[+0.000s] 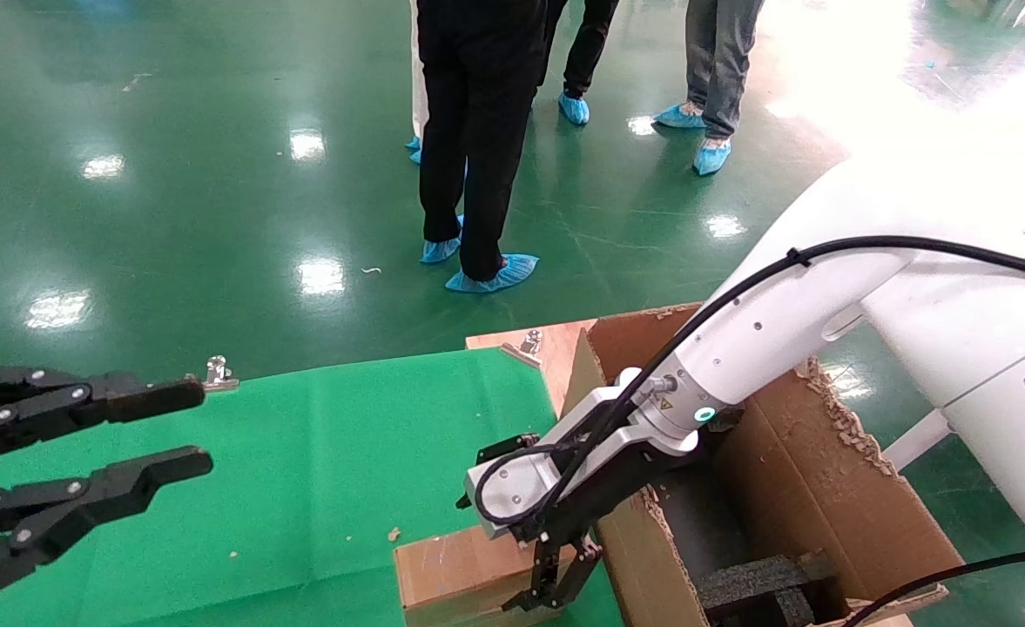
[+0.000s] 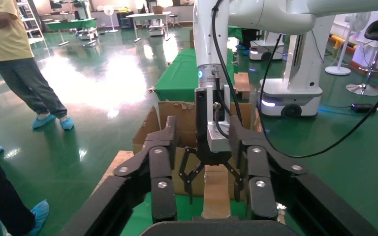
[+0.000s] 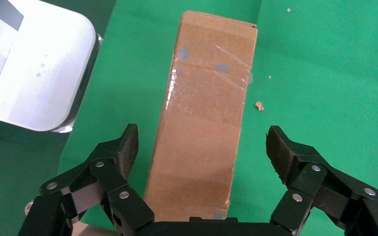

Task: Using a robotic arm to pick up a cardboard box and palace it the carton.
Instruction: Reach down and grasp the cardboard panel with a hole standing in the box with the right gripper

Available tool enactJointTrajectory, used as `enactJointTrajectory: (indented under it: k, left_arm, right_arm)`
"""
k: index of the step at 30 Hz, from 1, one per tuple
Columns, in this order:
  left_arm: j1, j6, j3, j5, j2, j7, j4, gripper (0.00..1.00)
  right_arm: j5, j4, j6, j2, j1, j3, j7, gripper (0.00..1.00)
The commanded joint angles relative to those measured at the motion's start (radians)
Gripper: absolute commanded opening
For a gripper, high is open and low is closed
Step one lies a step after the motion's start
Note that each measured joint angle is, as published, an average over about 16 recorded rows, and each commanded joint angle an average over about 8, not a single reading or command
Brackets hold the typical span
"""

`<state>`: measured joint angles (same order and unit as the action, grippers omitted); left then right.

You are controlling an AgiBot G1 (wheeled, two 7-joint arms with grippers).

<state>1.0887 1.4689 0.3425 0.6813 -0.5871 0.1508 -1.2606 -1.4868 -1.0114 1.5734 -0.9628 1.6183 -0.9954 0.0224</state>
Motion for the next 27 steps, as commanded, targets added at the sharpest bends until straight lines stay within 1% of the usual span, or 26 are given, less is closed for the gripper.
enactJointTrajectory:
  k: [1, 27]
  left_arm:
    - [0.000, 0.000, 0.000, 0.000, 0.000, 0.000, 0.000, 1.00]
    - [0.000, 0.000, 0.000, 0.000, 0.000, 0.000, 0.000, 1.00]
  right_arm:
    - [0.001, -0.001, 0.000, 0.001, -0.002, 0.002, 0.001, 0.00]
    - [0.005, -0.005, -0.003, 0.005, -0.007, 0.008, 0.004, 0.00]
